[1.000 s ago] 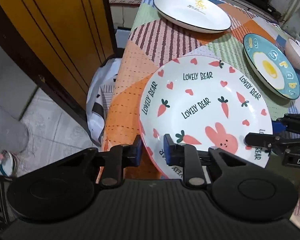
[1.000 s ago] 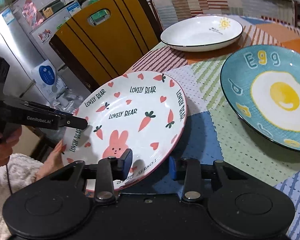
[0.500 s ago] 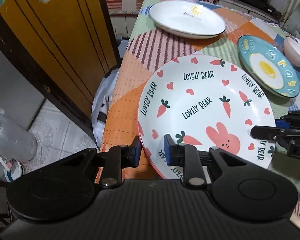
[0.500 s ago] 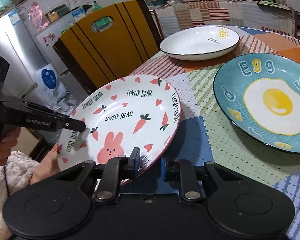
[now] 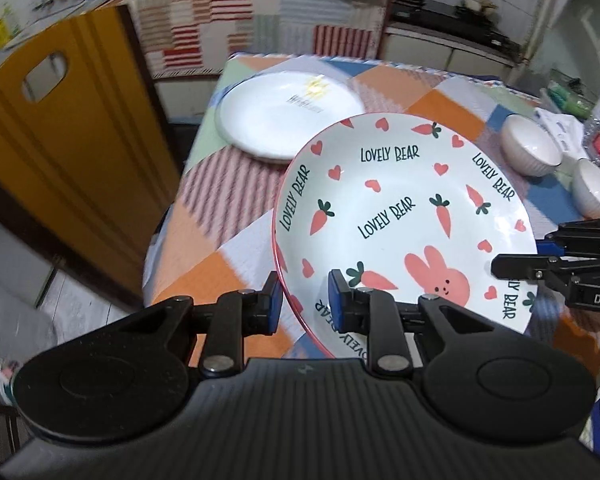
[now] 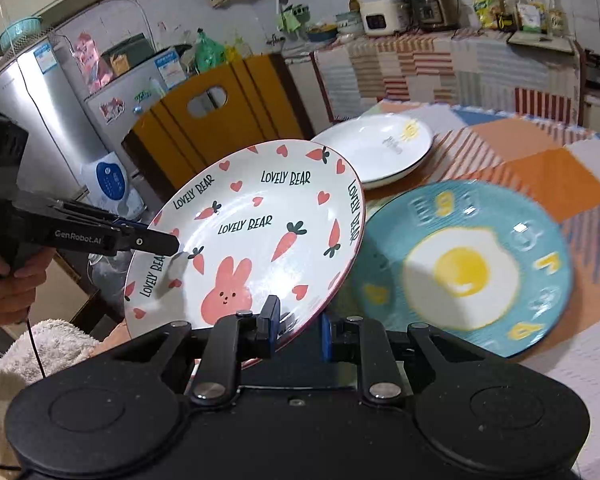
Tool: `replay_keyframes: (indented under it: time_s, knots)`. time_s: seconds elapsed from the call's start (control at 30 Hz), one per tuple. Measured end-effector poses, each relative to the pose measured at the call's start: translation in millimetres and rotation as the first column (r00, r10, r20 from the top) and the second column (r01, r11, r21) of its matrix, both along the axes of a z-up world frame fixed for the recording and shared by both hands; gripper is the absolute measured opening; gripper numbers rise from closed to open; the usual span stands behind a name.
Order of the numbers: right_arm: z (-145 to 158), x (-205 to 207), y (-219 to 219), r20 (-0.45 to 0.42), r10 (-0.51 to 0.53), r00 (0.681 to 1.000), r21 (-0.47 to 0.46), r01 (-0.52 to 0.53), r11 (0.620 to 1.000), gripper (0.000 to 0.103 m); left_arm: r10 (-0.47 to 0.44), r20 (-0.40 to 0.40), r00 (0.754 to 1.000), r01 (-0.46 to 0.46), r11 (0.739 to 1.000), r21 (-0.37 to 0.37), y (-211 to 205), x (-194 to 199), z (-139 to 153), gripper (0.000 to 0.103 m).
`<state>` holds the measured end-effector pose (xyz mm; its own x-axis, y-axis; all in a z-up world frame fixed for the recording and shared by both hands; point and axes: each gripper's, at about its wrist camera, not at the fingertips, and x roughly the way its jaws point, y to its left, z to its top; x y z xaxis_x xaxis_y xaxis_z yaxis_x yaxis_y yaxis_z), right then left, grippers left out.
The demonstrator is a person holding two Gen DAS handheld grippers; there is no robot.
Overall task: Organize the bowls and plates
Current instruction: 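Lower the bear plate onto the blue egg plate and open the left gripper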
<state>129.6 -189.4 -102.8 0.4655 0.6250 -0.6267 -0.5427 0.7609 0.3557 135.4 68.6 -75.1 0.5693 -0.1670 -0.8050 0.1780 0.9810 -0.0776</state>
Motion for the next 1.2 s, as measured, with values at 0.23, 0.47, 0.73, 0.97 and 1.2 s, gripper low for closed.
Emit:
replay_keyframes:
  time_s: [0.23,0.47,0.73,0.97,1.2]
  knots:
    - [5,19,-41,-0.022,-0.05,0.998,0.008,0.051,0.999,0.025,-0.018,0.0,1.0,0.018,1.0,-0.015,-40,29,1,0.022]
    - [5,38,-69,-0.038,-0.079,0.996,-0.031,0.078,0.996,0.025,-0.035,-0.025,0.999,0.033,0.996,-0.08,-63,48,-14,0.022]
    - [-19,58,-92,-0.096,-0.126,0.987,-0.042,0.122,0.992,0.025,-0.021,-0.108,0.994,0.011,0.996,-0.091,-85,76,-41,0.022]
    - [-25,67,-91,-0.159,-0.149,0.976,-0.087,0.136,0.987,0.025,-0.021,-0.163,0.986,0.009,0.997,-0.075,-93,84,-53,0.022]
    - [-27,76,-93,-0.188,-0.149,0.971,-0.119,0.128,0.985,0.025,-0.009,-0.193,0.981,-0.004,0.998,-0.064,-99,92,-61,0.022]
